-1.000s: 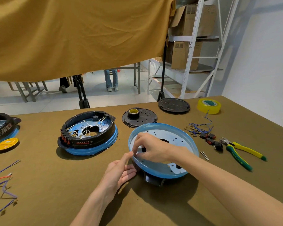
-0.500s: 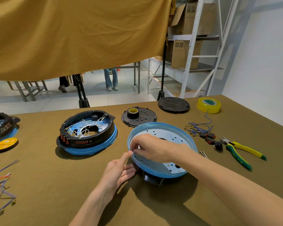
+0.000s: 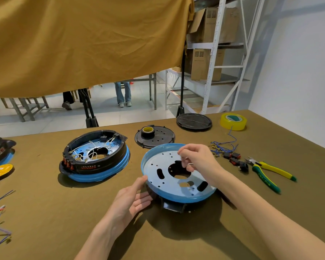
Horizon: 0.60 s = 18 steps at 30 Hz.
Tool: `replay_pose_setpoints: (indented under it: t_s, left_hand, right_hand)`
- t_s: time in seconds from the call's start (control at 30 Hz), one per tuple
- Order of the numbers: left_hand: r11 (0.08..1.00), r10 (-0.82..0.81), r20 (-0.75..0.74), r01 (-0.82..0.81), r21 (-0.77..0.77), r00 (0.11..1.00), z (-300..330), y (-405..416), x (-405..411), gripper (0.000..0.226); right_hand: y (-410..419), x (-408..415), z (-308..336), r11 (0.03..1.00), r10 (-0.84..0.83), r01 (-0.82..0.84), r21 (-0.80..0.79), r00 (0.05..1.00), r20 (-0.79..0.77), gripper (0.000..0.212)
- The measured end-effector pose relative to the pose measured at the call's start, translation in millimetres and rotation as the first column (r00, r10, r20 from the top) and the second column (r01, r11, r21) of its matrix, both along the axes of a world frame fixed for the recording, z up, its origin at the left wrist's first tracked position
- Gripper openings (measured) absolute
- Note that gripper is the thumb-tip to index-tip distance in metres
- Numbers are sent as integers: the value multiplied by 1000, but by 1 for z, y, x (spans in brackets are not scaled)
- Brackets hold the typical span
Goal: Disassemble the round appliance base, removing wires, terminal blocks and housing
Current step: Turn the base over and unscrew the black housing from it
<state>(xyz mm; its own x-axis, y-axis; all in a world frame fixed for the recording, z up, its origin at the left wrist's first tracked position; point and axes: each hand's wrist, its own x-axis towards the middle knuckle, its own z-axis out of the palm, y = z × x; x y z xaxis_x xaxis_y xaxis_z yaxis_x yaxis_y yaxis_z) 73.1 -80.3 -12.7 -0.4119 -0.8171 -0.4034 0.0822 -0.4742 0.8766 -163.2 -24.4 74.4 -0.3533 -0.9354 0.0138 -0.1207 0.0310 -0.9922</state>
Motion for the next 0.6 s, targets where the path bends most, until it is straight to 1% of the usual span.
replay_pose_setpoints:
  t_s: [0.07, 0.13, 0.2, 0.27, 0.3, 0.33, 0.4, 0.47, 0.53, 0.6]
  left_hand:
    - [1000, -11, -12, 11, 17, 1000, 1, 1, -1, 97]
    - [1000, -4, -10, 5, 30, 1000, 1, 0, -1, 93]
    - [999, -13, -3, 13, 39, 1000, 2, -1, -2, 92]
    - [999, -21, 12, 21, 36, 1000, 1, -3, -2, 91]
    - [999, -23, 19, 23, 35, 1000, 1, -4, -2, 89]
    - [999, -29, 25, 29, 32, 999, 1, -5, -1, 88]
    - [998, -52, 32, 51, 26, 998, 1, -7, 0, 85]
    - [997, -68, 24, 67, 34, 997, 2, -8, 3, 80]
    - [995, -89, 8, 89, 41, 996, 3, -9, 6, 73]
    - [988, -149, -7, 149, 46, 989, 4, -9, 11, 62]
  right_hand:
    - [13, -25, -7, 985, -171, 172, 25, 985, -38, 12]
    - [28, -48, -12, 956, -292, 294, 10, 953, -75, 9]
    - [44, -67, -13, 923, -384, 377, -75, 914, -129, 6]
    - [55, -84, -12, 883, -460, 438, -167, 877, -135, 2]
    - [60, -91, -13, 868, -488, 460, -188, 861, -146, 2]
    - [63, -97, -17, 857, -512, 480, -189, 838, -190, 4]
    - [66, -108, -29, 863, -499, 491, -122, 788, -360, 7]
    - [67, -114, -45, 886, -402, 464, -8, 759, -511, 8]
    - [66, -116, -57, 898, -317, 435, 57, 732, -603, 9]
    - [64, -118, -62, 903, -291, 424, 65, 717, -633, 12]
